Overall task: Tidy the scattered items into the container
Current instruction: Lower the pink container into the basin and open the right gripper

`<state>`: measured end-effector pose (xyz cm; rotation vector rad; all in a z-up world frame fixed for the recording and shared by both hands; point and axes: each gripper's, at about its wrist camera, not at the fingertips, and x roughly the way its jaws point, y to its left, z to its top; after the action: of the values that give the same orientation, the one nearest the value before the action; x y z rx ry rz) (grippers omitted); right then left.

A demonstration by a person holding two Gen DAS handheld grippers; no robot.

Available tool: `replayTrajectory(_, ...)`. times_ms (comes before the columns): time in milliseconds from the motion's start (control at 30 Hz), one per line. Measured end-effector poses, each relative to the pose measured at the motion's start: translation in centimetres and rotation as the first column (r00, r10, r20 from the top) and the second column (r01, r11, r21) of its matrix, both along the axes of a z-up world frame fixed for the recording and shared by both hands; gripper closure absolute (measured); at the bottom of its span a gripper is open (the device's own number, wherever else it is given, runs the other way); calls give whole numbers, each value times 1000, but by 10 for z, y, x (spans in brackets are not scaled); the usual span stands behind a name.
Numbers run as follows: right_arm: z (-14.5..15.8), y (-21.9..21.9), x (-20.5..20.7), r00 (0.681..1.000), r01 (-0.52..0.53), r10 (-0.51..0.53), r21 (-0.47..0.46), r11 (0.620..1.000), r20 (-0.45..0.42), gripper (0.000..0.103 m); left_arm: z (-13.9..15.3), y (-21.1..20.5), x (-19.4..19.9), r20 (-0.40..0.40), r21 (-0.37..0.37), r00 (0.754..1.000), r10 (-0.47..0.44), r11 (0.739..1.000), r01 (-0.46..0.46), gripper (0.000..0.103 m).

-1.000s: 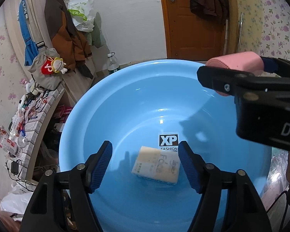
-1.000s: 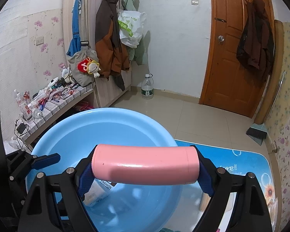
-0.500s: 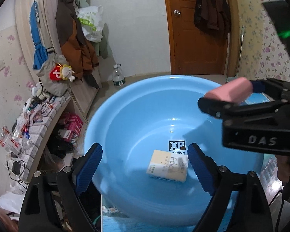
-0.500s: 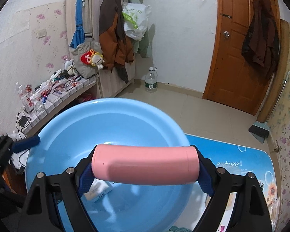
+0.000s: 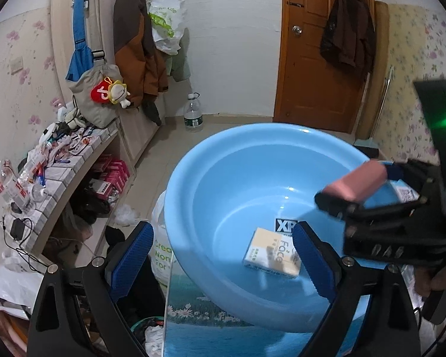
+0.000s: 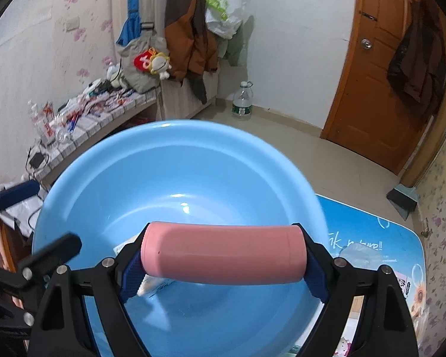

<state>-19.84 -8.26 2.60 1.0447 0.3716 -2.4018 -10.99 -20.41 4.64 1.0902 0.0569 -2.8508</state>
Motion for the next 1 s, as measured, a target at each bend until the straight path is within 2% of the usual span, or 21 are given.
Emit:
replayTrajectory(300, -11, -23, 3, 992, -109, 100, 131, 985, 77, 15, -3, -11, 0, -1, 35, 1000, 21, 999, -21, 8)
replayTrajectory(367, -14, -30, 4, 984, -159, 143, 158, 975, 111, 15, -3, -13, 1, -3, 37, 1000, 23, 999, -23, 8)
replayTrajectory(533, -26, -49, 2, 937, -286, 228, 205, 936, 266, 15, -2, -20, 2, -8, 48, 999, 40, 998, -40, 8)
replayTrajectory(867, -44, -54, 3, 870, -370, 243, 240, 898, 429, 15, -4, -21, 4, -8, 62, 999, 36, 997, -36, 8)
replayTrajectory(1000, -43, -49, 5, 874, -358, 228, 250, 900, 429, 15, -4, -21, 3, -6, 63, 999, 35, 997, -35, 8)
